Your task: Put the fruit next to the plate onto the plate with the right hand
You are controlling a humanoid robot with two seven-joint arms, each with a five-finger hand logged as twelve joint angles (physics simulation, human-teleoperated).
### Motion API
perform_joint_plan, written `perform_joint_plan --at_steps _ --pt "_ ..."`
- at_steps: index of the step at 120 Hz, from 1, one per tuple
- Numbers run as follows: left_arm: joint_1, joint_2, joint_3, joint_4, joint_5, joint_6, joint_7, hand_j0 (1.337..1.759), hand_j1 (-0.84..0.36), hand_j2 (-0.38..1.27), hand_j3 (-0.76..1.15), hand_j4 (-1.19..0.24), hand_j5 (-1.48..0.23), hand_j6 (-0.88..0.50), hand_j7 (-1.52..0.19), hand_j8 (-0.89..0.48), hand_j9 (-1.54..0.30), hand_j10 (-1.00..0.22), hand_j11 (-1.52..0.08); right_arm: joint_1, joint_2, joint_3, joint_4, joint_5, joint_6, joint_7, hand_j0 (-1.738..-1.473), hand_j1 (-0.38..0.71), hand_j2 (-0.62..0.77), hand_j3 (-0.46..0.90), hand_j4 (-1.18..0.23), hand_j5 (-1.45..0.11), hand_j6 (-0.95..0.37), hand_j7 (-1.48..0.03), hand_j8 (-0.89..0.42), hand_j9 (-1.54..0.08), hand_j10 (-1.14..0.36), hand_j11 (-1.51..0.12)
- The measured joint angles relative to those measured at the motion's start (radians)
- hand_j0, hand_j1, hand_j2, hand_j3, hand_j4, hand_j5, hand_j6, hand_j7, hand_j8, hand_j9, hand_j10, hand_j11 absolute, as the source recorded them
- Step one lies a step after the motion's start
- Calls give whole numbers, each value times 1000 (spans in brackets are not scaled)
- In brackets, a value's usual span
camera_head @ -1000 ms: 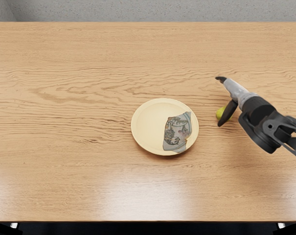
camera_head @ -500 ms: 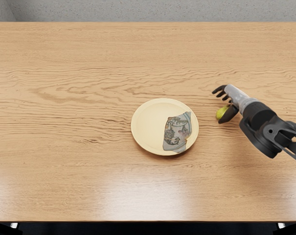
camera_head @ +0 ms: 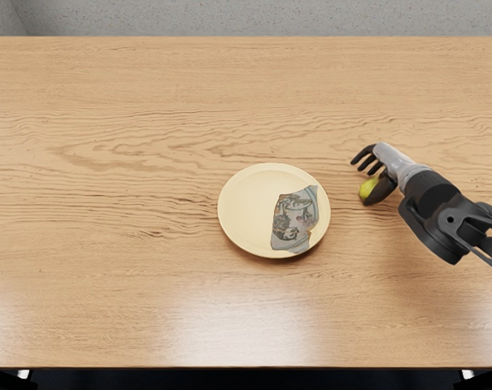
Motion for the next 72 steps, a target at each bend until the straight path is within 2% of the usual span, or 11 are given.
perform_joint_plan --at_steps 31,44,62,72 --pt "0 0 0 0 0 0 0 1658 349 1 0 -2 0 -3 0 -3 0 -2 0 -5 -12 -1 11 14 1 2 -1655 179 130 0 -547 -741 -565 -717 -547 -746 -547 -749" --pt "0 0 0 0 0 0 0 1658 349 1 0 -2 0 -3 0 -3 0 -2 0 -7 -14 -1 12 15 5 2 -1653 193 105 0 -572 -806 -598 -766 -503 -809 -557 -815" --pt "0 0 0 0 0 0 0 1658 349 1 0 -2 0 -3 0 -3 0 -2 0 -9 -15 0 12 9 12 2 -1651 227 151 0 -624 -910 -662 -850 -447 -901 -517 -912" --pt "0 0 0 0 0 0 0 1658 349 1 0 -2 0 -3 0 -3 0 -2 0 -10 -15 1 12 8 16 3 -1649 234 142 1 -637 -997 -629 -898 -390 -971 -472 -983"
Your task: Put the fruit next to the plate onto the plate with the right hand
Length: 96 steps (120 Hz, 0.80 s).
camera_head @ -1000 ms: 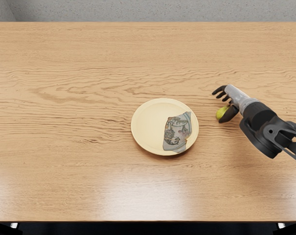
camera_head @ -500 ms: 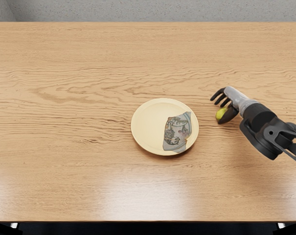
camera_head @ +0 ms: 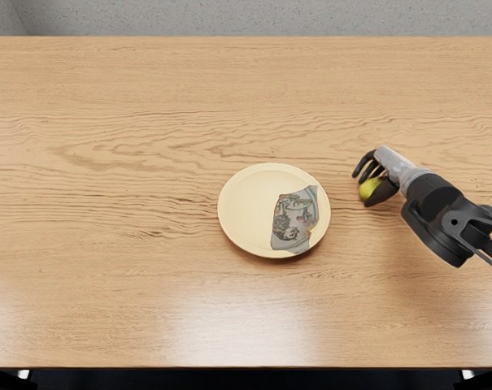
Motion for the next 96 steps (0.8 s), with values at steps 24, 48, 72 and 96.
perform_joint_plan --at_steps 24,48,72,96 --pt "0 0 0 0 0 0 0 1658 349 1 0 -3 0 -3 0 -3 0 -2 1 -1 0 2 0 -10 17 -1 -1643 239 159 2 -699 -1179 -583 -1024 -319 -1134 -404 -1150" --pt "0 0 0 0 0 0 0 1658 349 1 0 -3 0 -3 0 -3 0 -2 0 4 -8 2 1 13 22 -5 -1642 220 183 3 -764 -1227 -604 -1092 -323 -1178 -446 -1205" --pt "0 0 0 0 0 0 0 1658 349 1 0 -2 0 -3 0 -3 0 -2 0 45 -12 9 1 83 32 -3 -1649 186 195 5 -780 -1273 -626 -1118 -342 -1234 -462 -1259" --pt "0 0 0 0 0 0 0 1658 349 1 0 -2 0 -3 0 -3 0 -2 0 120 -12 11 4 165 74 -3 -1654 297 447 1 -817 -1234 -630 -1128 -342 -1198 -543 -1204"
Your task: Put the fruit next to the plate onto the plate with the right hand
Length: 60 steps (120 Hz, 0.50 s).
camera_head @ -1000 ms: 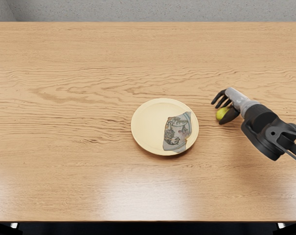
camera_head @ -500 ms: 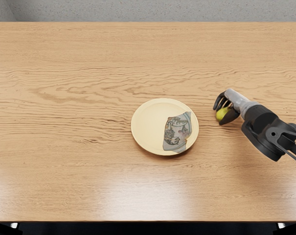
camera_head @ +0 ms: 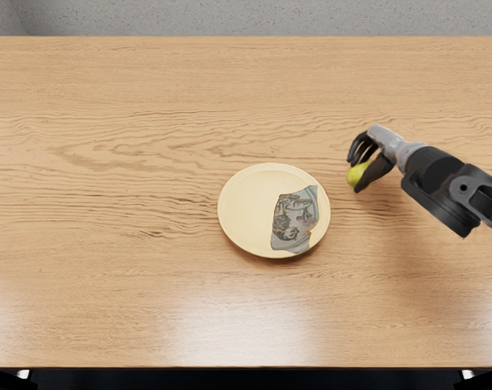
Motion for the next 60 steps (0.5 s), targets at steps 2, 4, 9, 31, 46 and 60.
perform_joint_plan --at_steps 2,4,9,31,46,60 --pt "0 0 0 0 0 0 0 1658 349 1 0 -2 0 -3 0 -3 0 -2 0 6 0 0 1 8 5 0 -1654 308 468 1 -818 -1232 -626 -1129 -339 -1195 -544 -1202" --pt "0 0 0 0 0 0 0 1658 349 1 0 -2 0 -3 0 -3 0 -2 0 12 0 0 1 14 10 0 -1655 321 483 1 -820 -1230 -622 -1129 -354 -1194 -542 -1200" --pt "0 0 0 0 0 0 0 1658 349 1 0 -2 0 -3 0 -3 0 -2 0 24 1 1 3 27 19 0 -1655 352 544 0 -826 -1222 -631 -1130 -346 -1185 -558 -1194" --pt "0 0 0 0 0 0 0 1658 349 1 0 -2 0 -3 0 -3 0 -2 0 38 -4 2 6 48 34 1 -1657 403 583 0 -842 -1195 -674 -1133 -344 -1171 -551 -1173" --pt "0 0 0 0 0 0 0 1658 349 1 0 -2 0 -3 0 -3 0 -2 0 45 -11 4 30 81 42 1 -1657 379 589 0 -852 -1177 -765 -1134 -376 -1169 -599 -1171" --pt "0 0 0 0 0 0 0 1658 349 2 0 -2 0 -3 0 -3 0 -2 0 49 -25 13 51 101 54 2 -1657 375 584 0 -853 -1176 -813 -1134 -377 -1169 -602 -1171"
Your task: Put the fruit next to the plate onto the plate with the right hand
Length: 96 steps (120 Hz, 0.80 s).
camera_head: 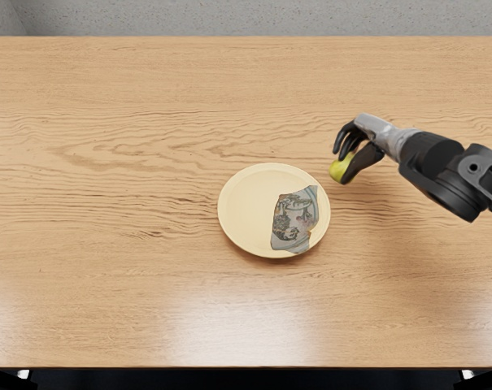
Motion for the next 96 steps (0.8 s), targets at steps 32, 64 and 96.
perform_joint_plan --at_steps 32,64,96 --pt "0 0 0 0 0 0 0 1658 349 2 0 -2 0 -3 0 -3 0 -2 0 -11 -27 9 17 18 10 0 -1657 376 586 0 -854 -1176 -858 -1134 -375 -1170 -602 -1171" --pt "0 0 0 0 0 0 0 1658 349 2 0 -2 0 -3 0 -3 0 -2 0 1 -24 12 58 51 35 0 -1657 374 586 0 -855 -1174 -871 -1134 -379 -1168 -604 -1170" --pt "0 0 0 0 0 0 0 1658 349 1 0 -2 0 -3 0 -3 0 -2 0 4 -12 26 74 73 77 0 -1657 377 586 0 -854 -1176 -874 -1134 -375 -1171 -603 -1171"
